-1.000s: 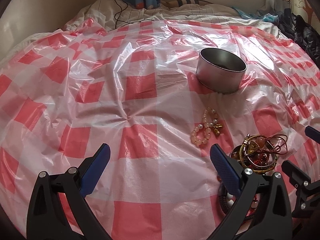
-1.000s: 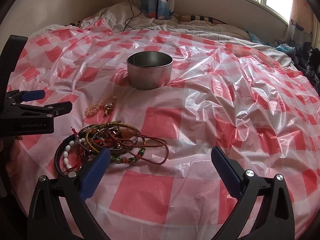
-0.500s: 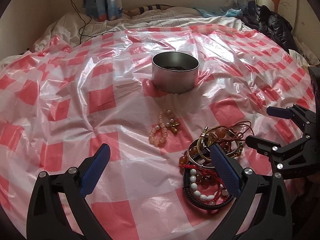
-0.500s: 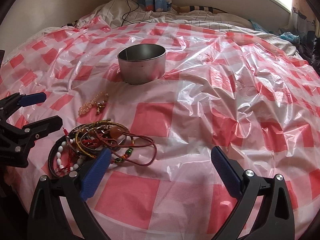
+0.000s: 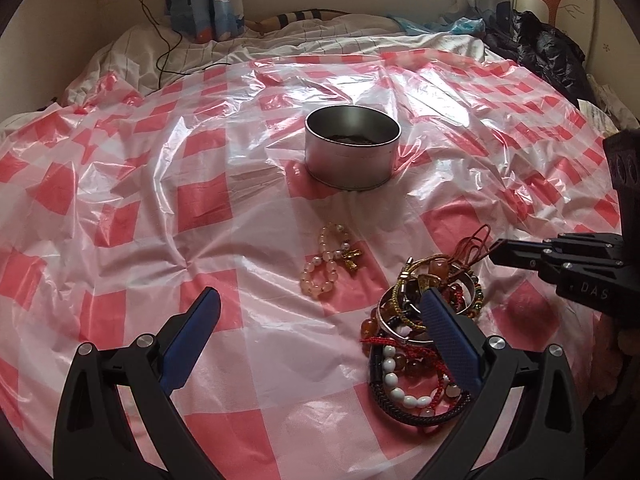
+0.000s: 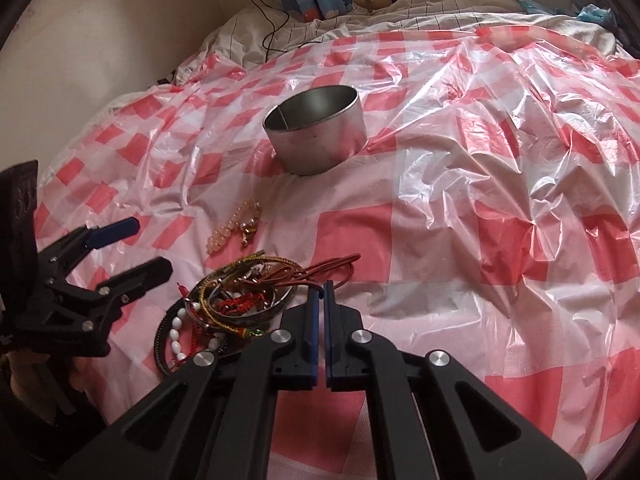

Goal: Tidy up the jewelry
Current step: 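Close the right tool on the red cord necklace with orange bead, then grasp a gold bangle from the pile with the left tool while the right tool holds the necklace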

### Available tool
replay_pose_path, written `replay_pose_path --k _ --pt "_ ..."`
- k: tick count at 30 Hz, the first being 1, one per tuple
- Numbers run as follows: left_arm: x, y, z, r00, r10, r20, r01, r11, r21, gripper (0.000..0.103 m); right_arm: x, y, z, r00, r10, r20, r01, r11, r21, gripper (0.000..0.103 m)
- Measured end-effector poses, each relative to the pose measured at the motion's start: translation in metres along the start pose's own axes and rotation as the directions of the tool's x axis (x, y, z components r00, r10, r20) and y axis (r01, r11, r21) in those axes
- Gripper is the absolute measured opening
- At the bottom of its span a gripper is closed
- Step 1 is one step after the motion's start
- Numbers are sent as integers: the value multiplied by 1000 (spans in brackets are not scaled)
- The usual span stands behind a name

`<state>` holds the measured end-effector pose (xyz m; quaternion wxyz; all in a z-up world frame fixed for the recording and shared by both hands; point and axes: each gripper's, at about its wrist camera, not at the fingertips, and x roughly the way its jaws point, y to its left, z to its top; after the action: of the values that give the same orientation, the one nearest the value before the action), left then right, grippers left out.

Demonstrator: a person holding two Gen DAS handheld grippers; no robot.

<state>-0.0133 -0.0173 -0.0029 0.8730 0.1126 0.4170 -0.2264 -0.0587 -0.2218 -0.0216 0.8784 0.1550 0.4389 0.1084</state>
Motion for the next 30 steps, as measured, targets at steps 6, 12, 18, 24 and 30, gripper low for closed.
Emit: replay_pose_path --k 6,12,18,24,30 --pt "7 -20 4 994 -113 -2 113 992 48 96 -32 -4 10 991 10 131 -13 1000 23 3" --pt "26 -38 15 990 -142 -17 143 987 73 96 -42 -17 20 988 5 157 -16 997 72 3" --pt "48 -41 24 985 -165 -51 167 985 38 84 -40 -28 24 988 -4 152 -10 996 90 3" --pt "60 -37 26 978 -177 -111 182 983 34 16 -33 -35 27 991 -4 137 -11 994 106 3" --pt "48 -28 25 976 -200 -81 203 979 31 0 -32 -37 27 991 -1 137 -15 993 121 3"
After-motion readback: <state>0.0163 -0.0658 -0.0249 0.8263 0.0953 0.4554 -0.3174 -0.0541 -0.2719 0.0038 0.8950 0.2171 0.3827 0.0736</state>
